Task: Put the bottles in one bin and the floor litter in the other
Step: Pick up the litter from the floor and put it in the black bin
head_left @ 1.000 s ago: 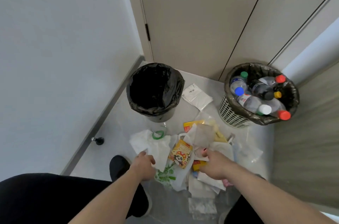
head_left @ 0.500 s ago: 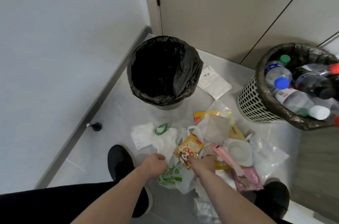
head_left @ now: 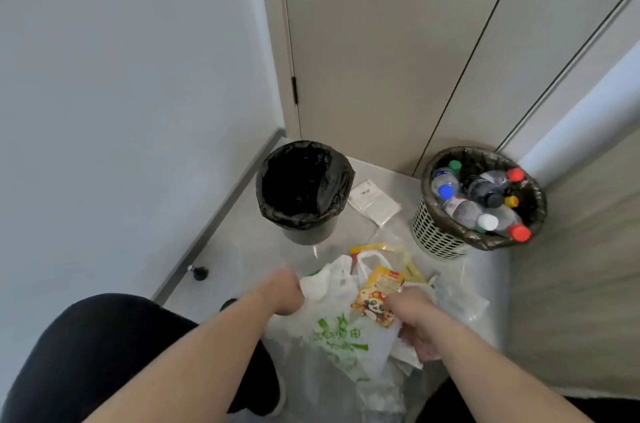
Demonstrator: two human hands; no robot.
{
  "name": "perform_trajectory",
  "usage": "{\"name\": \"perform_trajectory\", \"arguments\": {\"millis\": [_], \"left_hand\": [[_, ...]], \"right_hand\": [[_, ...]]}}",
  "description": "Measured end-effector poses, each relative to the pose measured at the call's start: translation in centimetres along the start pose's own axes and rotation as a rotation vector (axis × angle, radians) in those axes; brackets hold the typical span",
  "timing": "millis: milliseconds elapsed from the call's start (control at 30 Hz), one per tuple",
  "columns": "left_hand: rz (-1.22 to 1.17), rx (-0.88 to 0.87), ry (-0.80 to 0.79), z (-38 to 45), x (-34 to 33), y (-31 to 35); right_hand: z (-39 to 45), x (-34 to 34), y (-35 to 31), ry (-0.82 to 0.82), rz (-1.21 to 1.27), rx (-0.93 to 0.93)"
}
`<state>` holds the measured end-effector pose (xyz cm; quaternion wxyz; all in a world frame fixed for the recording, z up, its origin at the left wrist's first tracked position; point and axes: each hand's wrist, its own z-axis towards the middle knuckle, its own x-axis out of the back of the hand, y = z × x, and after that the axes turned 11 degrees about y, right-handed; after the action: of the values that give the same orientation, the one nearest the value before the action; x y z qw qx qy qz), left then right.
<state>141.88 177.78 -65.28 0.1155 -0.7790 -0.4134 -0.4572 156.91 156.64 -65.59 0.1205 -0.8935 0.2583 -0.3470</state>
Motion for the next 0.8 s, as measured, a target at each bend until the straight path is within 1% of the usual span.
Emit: {"name": "perform_trajectory", "arguments": {"millis": [133, 267, 367, 467, 567, 667, 733, 800], "left_hand": [[-0.014, -0.133, 0.115, -3.0, 5.7, 2.0], [-0.039, -0.233, 0.275, -5.2, 10.5, 2.9], [-0.166, -0.238, 0.382, -5.9, 13.3, 2.6], [-0.344, -0.223, 0.494, -5.4, 16.5, 2.4], [-0.394, -0.194, 0.604, -3.7, 19.2, 2.4], [-0.400, -0.171, 0.632, -0.7, 20.6, 2.2], [-0.414, -0.139, 0.593, 1.5, 20.8, 2.2], [-0.489, -0.107, 0.549, 3.8, 20.6, 2.2]], "right_hand": [[-5.3, 6.2, -2.2, 0.042, 0.021, 0.125], [-9.2, 11.1, -3.4, 0.071, 0.128, 0.234], [-10.4, 13.8, -3.4, 0.123, 0.191, 0.308], [-10.2, 15.3, -3.2, 0.159, 0.274, 0.322], [-9.9, 15.8, -4.1, 0.181, 0.371, 0.357], [-9.7, 15.8, -5.5, 0.184, 0.480, 0.403], [-9.6, 15.5, -6.5, 0.180, 0.529, 0.435], [-9.4, 15.0, -7.7, 0.179, 0.579, 0.459]]}}
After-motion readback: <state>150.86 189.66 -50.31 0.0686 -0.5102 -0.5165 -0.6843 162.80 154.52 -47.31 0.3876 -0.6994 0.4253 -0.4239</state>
